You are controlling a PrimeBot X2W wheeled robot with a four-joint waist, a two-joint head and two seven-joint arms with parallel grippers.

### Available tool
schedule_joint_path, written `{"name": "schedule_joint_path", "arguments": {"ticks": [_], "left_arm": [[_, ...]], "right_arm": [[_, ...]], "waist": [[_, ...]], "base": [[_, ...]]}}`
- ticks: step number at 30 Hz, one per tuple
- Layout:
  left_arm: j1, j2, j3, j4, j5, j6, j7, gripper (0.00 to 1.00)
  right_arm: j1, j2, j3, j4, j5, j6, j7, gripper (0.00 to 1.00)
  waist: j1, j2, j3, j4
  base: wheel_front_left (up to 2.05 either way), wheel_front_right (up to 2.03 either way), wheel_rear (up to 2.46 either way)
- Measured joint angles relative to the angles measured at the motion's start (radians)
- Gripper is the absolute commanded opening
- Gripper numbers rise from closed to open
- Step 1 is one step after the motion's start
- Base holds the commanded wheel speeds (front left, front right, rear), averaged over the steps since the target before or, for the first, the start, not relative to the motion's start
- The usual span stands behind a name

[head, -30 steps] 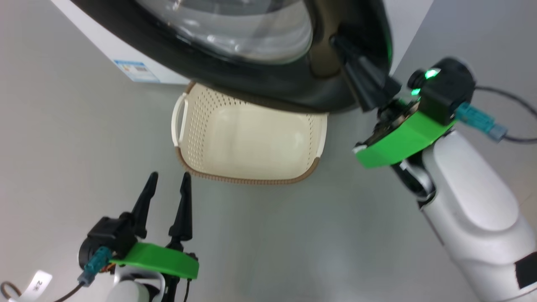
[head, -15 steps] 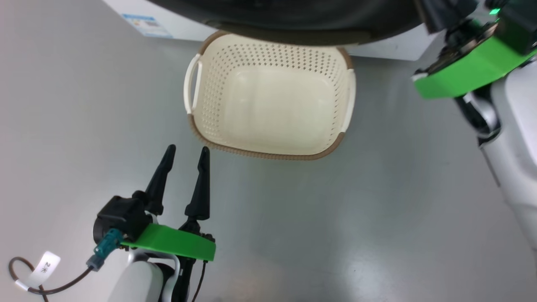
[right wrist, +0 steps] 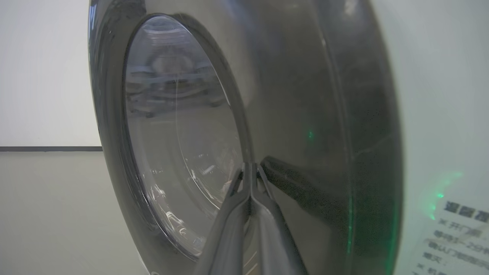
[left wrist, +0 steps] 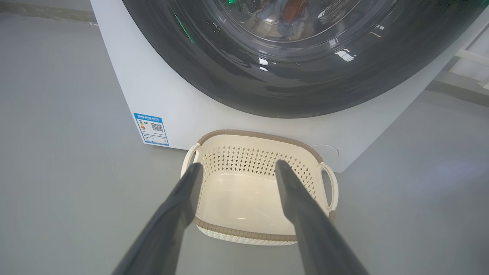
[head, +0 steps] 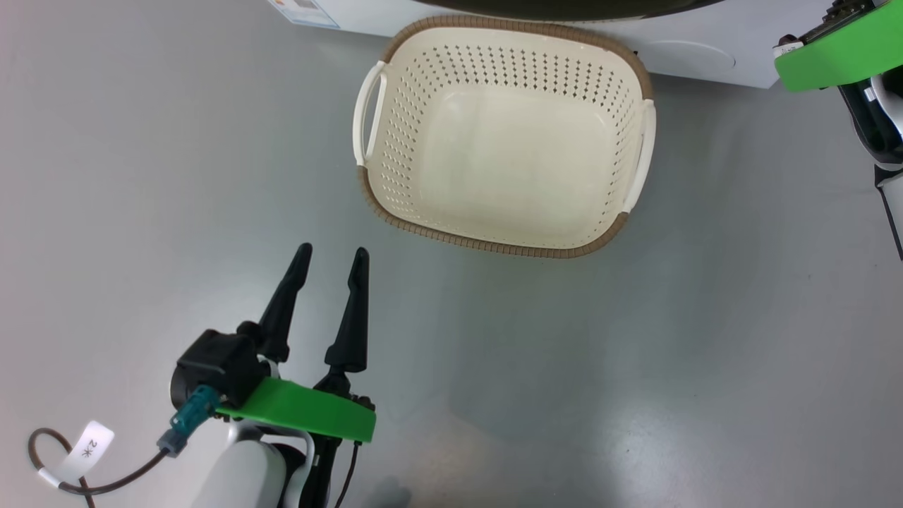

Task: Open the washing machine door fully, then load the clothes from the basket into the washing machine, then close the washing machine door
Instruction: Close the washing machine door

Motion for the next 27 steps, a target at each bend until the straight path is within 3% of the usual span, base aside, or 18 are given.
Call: {"name": "schedule_joint_path", "arguments": {"ticks": [11,16,18,20,27], "left_arm": [[0.001,-0.002,0.030,0.042,0.002,-0.002,0.000,1.00],[0.006,-0.002,0.062,0.081,0.016,-0.011,0.000,1.00],[0.017,-0.002,0.080,0.091,0.023,-0.021,0.000,1.00],[0.039,-0.002,0.103,0.105,0.031,-0.031,0.000,1.00],[0.096,-0.001,0.152,0.148,0.065,-0.049,0.000,1.00]], "right_arm": [[0.072,0.028,-0.019,-0.014,0.000,-0.002,0.000,0.02],[0.160,0.068,-0.010,-0.048,0.008,-0.002,0.000,0.47],[0.202,0.083,-0.010,-0.067,0.011,-0.002,0.000,0.79],[0.267,0.096,-0.014,-0.099,0.011,-0.002,0.000,1.00],[0.434,0.126,-0.030,-0.144,0.007,-0.002,0.000,1.00]], "waist": [[0.0000,0.0000,-0.069,-0.034],[0.0000,0.0000,-0.122,-0.065],[0.0000,0.0000,-0.146,-0.078],[0.0000,0.0000,-0.185,-0.100],[0.0000,0.0000,-0.286,-0.156]], "base": [[0.00,0.00,0.00],[0.00,0.00,0.00],[0.00,0.00,0.00],[0.00,0.00,0.00],[0.00,0.00,0.00]]}}
